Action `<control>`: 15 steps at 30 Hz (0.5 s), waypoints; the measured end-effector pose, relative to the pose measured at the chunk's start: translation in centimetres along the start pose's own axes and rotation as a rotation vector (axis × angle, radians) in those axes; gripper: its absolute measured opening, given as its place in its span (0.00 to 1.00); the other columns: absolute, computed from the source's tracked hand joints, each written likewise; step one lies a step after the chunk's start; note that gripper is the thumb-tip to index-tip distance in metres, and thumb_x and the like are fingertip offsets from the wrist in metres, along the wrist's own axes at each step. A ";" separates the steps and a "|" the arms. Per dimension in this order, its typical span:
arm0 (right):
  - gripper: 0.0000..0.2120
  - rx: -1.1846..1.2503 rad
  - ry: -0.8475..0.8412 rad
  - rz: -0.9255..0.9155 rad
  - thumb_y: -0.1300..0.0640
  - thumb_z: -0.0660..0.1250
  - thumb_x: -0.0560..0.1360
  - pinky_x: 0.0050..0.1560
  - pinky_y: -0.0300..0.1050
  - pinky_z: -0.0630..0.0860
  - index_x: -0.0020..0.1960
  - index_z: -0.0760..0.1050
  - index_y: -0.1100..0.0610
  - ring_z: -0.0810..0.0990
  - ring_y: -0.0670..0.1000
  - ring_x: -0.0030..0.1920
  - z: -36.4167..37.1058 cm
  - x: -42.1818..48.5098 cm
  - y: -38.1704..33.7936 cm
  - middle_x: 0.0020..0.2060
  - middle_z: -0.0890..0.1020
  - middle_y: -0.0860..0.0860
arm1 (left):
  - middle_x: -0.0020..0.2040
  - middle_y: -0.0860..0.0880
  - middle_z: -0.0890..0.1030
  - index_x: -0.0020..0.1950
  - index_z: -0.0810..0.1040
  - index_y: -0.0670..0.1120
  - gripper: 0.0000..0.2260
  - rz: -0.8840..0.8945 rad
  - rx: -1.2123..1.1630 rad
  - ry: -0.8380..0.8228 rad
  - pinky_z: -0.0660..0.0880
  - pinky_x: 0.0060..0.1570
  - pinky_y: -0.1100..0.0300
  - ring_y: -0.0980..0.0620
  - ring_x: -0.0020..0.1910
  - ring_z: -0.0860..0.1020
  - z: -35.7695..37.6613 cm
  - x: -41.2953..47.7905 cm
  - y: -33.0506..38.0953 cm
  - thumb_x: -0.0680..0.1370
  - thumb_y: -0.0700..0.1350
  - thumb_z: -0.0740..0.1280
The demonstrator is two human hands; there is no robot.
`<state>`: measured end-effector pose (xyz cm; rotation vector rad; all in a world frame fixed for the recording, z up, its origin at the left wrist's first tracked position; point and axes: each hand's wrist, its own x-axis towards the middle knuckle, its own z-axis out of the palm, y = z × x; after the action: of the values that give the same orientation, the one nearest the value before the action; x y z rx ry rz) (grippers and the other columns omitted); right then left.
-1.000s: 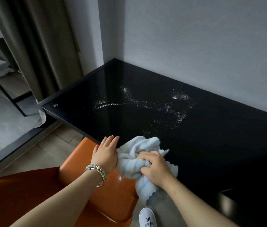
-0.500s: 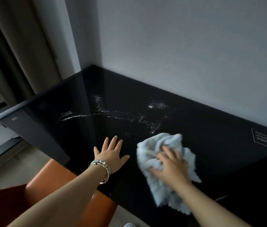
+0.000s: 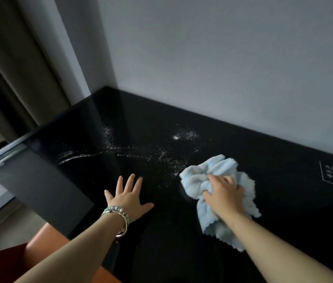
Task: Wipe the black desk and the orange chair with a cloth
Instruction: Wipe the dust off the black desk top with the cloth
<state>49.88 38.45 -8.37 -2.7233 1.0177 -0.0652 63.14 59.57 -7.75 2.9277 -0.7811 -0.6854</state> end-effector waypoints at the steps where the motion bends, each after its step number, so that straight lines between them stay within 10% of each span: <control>1: 0.16 -0.002 0.003 0.099 0.48 0.60 0.75 0.59 0.52 0.65 0.63 0.70 0.45 0.64 0.51 0.66 -0.5 1.6 1.2 0.65 0.71 0.44 | 0.77 0.55 0.38 0.76 0.40 0.56 0.39 0.007 -0.003 0.004 0.44 0.70 0.36 0.46 0.75 0.36 -0.1 0.2 0.1 0.74 0.66 0.59; 6: 0.28 -0.015 -0.090 0.204 0.41 0.59 0.74 0.63 0.59 0.63 0.70 0.61 0.50 0.50 0.55 0.74 -0.4 3.1 1.1 0.76 0.47 0.49 | 0.77 0.56 0.39 0.76 0.41 0.56 0.41 -0.015 -0.103 0.047 0.45 0.71 0.38 0.48 0.76 0.37 -0.7 1.9 0.3 0.73 0.65 0.62; 11: 0.38 -0.069 0.033 -0.259 0.28 0.56 0.62 0.59 0.62 0.68 0.64 0.70 0.49 0.64 0.56 0.71 2.5 -0.8 -0.9 0.72 0.65 0.49 | 0.77 0.55 0.38 0.76 0.41 0.58 0.45 -0.069 -0.094 0.025 0.45 0.70 0.35 0.46 0.75 0.36 -0.9 3.9 -0.1 0.69 0.68 0.65; 15: 0.27 -0.005 0.144 -0.010 0.40 0.68 0.66 0.50 0.52 0.74 0.61 0.70 0.51 0.77 0.56 0.55 1.9 5.6 3.6 0.57 0.77 0.51 | 0.77 0.54 0.37 0.76 0.41 0.58 0.48 -0.109 -0.093 -0.003 0.44 0.69 0.33 0.45 0.75 0.35 -1.6 5.1 -0.4 0.66 0.70 0.66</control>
<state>52.06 32.60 -11.24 -2.7618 1.0433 -0.2644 67.92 57.35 -8.45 2.9017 -0.5772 -0.7138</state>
